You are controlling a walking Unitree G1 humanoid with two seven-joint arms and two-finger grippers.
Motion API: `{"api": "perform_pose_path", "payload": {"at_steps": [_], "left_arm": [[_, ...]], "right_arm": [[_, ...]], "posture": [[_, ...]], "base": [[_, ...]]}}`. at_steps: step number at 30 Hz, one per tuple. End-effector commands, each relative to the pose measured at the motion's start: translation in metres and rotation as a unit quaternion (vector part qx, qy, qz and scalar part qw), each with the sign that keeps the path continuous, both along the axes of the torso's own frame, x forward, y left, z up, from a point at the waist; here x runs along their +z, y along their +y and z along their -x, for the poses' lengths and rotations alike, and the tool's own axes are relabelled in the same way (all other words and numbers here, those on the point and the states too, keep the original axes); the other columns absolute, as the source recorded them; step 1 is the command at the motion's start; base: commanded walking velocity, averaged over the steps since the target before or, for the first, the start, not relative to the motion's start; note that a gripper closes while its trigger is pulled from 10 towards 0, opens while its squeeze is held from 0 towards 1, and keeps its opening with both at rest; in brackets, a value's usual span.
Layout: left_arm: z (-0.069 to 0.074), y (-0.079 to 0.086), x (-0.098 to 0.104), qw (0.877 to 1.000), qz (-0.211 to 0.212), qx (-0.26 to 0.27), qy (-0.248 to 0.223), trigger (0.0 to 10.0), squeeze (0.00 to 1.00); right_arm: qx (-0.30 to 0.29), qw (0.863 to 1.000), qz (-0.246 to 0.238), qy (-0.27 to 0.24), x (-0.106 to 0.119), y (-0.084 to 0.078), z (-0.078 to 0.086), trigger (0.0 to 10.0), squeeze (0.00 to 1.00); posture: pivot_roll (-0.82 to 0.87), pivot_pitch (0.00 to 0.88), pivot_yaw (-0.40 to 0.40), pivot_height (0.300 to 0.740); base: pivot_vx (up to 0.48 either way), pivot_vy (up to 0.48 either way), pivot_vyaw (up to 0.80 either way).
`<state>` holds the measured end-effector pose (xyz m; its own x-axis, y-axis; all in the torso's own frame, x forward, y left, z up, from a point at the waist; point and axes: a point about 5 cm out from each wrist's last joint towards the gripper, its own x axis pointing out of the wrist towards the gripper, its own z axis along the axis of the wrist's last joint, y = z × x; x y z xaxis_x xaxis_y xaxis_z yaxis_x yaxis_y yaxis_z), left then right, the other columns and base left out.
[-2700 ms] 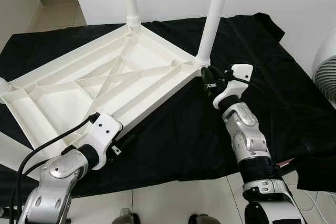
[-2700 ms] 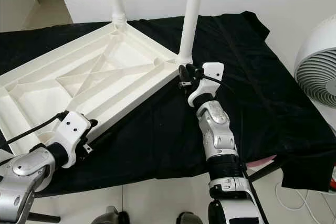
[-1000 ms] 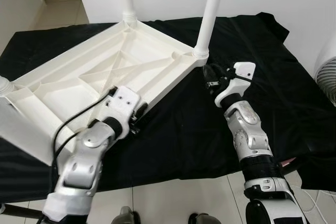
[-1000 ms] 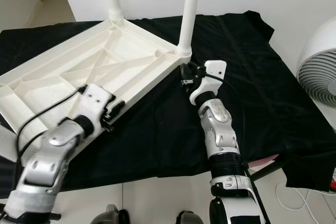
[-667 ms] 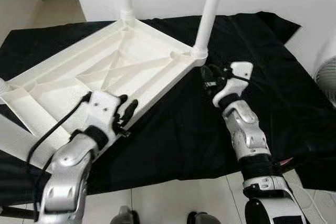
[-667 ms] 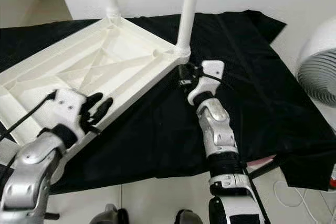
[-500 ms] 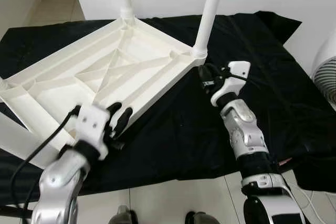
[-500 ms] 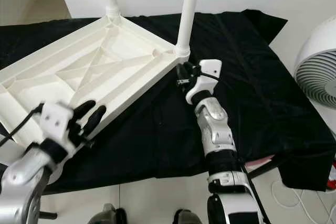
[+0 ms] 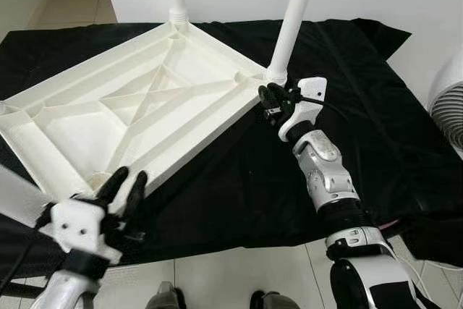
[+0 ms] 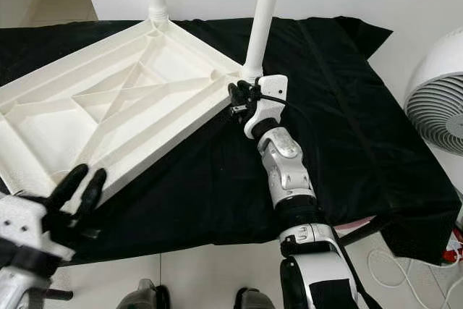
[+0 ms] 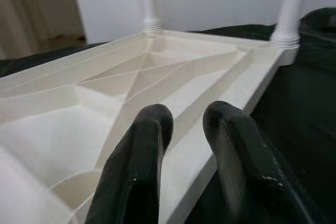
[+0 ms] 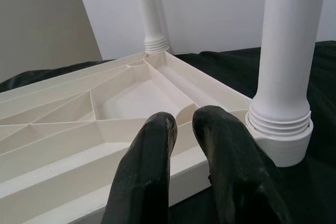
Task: Building children table
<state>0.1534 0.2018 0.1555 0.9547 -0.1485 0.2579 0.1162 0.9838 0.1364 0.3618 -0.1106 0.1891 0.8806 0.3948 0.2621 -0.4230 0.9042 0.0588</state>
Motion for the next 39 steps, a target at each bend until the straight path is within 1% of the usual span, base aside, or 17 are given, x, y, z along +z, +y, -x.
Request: {"api": "perform_pose_path", "payload": {"at_steps": [1,2,3,6,7,9,13,15,22,24,25,28,31,33,36,38,39], "left_arm": [[0.003,0.012,-0.001,0.996,0.029,0.090,-0.006,10.0,0.00],[0.006,0.016,-0.001,0.995,0.034,0.098,-0.007,10.0,0.00],[0.011,0.021,-0.001,0.994,0.015,0.105,-0.012,10.0,0.00],[0.015,0.024,-0.001,0.994,0.002,0.109,-0.015,10.0,0.00],[0.020,0.025,0.001,0.994,-0.027,0.104,-0.018,10.0,0.00],[0.025,0.026,0.002,0.994,-0.038,0.104,-0.023,10.0,0.00],[0.033,0.028,0.001,0.993,-0.047,0.102,-0.023,10.0,0.00],[0.044,0.037,-0.005,0.991,-0.053,0.122,-0.012,10.0,0.00],[0.052,0.045,-0.007,0.989,-0.059,0.136,-0.005,10.0,0.00],[0.069,0.052,-0.010,0.985,-0.064,0.161,0.007,10.0,0.00],[0.069,0.052,-0.010,0.985,-0.064,0.161,0.007,10.0,0.00],[0.083,0.056,-0.012,0.981,-0.065,0.180,0.015,10.0,0.00],[0.088,0.058,-0.012,0.979,-0.069,0.188,0.018,10.0,0.00],[0.102,0.067,-0.017,0.975,-0.079,0.206,0.038,10.0,0.00],[0.102,0.067,-0.017,0.975,-0.079,0.206,0.038,10.0,0.00],[0.107,0.070,-0.019,0.973,-0.082,0.209,0.046,10.0,0.00],[0.119,0.083,-0.025,0.967,-0.087,0.231,0.067,10.0,0.00]], "right_arm": [[0.006,1.000,0.003,0.000,-0.001,0.003,0.000,10.0,0.00],[0.008,1.000,0.003,0.001,-0.002,0.004,-0.001,10.0,0.00],[0.011,1.000,0.002,0.002,-0.002,0.007,-0.001,10.0,0.00],[0.014,1.000,0.002,0.002,-0.002,0.008,-0.002,10.0,0.00],[0.020,1.000,0.002,0.003,-0.003,0.012,-0.003,10.0,0.00],[0.025,1.000,0.003,0.003,-0.003,0.015,-0.004,10.0,0.00],[0.032,0.999,0.002,0.003,-0.003,0.020,-0.005,10.0,0.00],[0.040,0.999,0.000,0.004,-0.004,0.024,-0.006,10.0,0.00],[0.046,0.999,-0.001,0.006,-0.005,0.028,-0.007,10.0,0.00],[0.059,0.998,-0.003,0.011,-0.007,0.036,-0.008,10.0,0.00],[0.059,0.998,-0.003,0.011,-0.007,0.036,-0.008,10.0,0.00],[0.072,0.997,-0.003,0.013,-0.008,0.043,-0.008,10.0,0.00],[0.077,0.997,-0.003,0.014,-0.008,0.045,-0.009,10.0,0.00],[0.085,0.996,-0.004,0.016,-0.008,0.050,-0.009,10.0,0.00],[0.085,0.996,-0.004,0.016,-0.008,0.050,-0.009,10.0,0.00],[0.088,0.996,-0.004,0.016,-0.008,0.051,-0.009,10.0,0.00],[0.089,0.996,-0.003,0.016,-0.009,0.052,-0.009,10.0,0.00]], "posture": [[0.14,0.116,-0.007,0.740],[0.14,0.116,-0.007,0.740],[0.17,0.122,-0.019,0.740],[0.17,0.122,-0.019,0.740],[0.20,0.125,-0.025,0.740],[0.21,0.128,-0.027,0.740],[0.22,0.127,-0.030,0.740],[0.25,0.131,-0.036,0.740],[0.26,0.132,-0.041,0.740],[0.31,0.140,-0.060,0.740],[0.31,0.140,-0.060,0.740],[0.33,0.142,-0.066,0.740],[0.34,0.143,-0.074,0.740],[0.35,0.143,-0.079,0.740],[0.35,0.143,-0.079,0.740],[0.35,0.143,-0.079,0.740],[0.36,0.147,-0.082,0.740]], "base": [[0.000,0.000,0.00],[0.000,0.000,0.00],[0.000,0.000,0.00],[0.000,0.000,0.00],[0.000,0.000,0.00],[0.000,0.000,0.00],[0.000,0.000,0.00],[0.000,0.000,0.00],[0.000,0.000,0.00],[0.000,0.000,0.00],[0.000,0.000,0.00],[0.000,0.000,0.00],[0.000,0.000,0.00],[0.000,0.000,0.00],[0.000,0.000,0.00],[0.000,0.000,0.00],[0.000,0.000,0.00]]}}
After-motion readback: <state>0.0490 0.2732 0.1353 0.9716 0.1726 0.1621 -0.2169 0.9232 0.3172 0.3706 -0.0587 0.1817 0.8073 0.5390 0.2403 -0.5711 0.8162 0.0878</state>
